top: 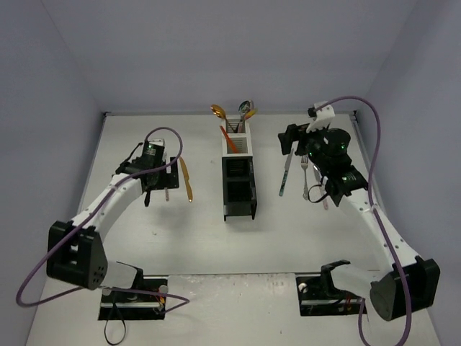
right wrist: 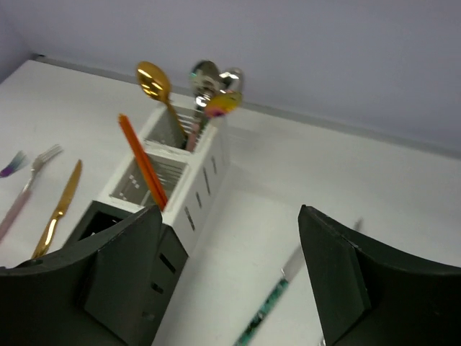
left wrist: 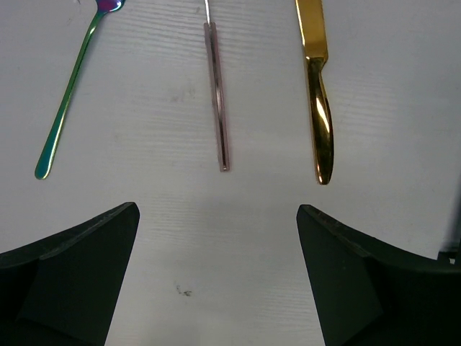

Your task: Sort the eating utensils into containers

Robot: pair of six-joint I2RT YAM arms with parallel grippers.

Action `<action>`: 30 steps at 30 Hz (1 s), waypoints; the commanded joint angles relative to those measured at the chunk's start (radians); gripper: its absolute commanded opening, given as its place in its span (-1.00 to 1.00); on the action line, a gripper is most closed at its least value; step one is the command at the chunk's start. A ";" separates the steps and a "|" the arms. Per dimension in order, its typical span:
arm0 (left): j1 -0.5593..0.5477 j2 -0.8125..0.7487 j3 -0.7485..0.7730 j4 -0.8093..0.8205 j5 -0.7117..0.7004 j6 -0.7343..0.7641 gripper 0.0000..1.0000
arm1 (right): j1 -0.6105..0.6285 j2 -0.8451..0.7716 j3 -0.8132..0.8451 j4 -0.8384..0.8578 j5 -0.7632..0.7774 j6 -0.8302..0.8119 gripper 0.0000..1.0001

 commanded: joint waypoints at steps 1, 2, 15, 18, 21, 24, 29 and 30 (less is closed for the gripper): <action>0.054 0.158 0.142 -0.012 0.015 -0.004 0.76 | -0.001 -0.131 -0.031 -0.142 0.213 0.079 0.73; 0.062 0.194 0.169 -0.017 0.012 0.000 0.73 | -0.002 -0.159 -0.037 -0.166 0.240 0.076 0.78; 0.123 0.630 0.564 -0.136 0.001 0.030 0.28 | -0.011 -0.299 -0.098 -0.335 0.318 0.101 0.89; 0.133 0.671 0.591 -0.144 0.001 0.021 0.17 | -0.012 -0.307 -0.100 -0.354 0.314 0.112 0.89; 0.141 0.698 0.604 -0.149 0.012 0.011 -0.02 | -0.012 -0.315 -0.097 -0.375 0.311 0.121 0.90; 0.141 0.707 0.606 -0.151 0.015 0.002 -0.30 | -0.012 -0.321 -0.088 -0.386 0.311 0.121 0.90; 0.140 0.705 0.596 -0.155 0.032 -0.012 -0.84 | -0.012 -0.329 -0.076 -0.412 0.312 0.116 0.90; 0.141 0.696 0.592 -0.155 0.032 -0.015 -0.96 | -0.012 -0.332 -0.074 -0.415 0.312 0.113 0.91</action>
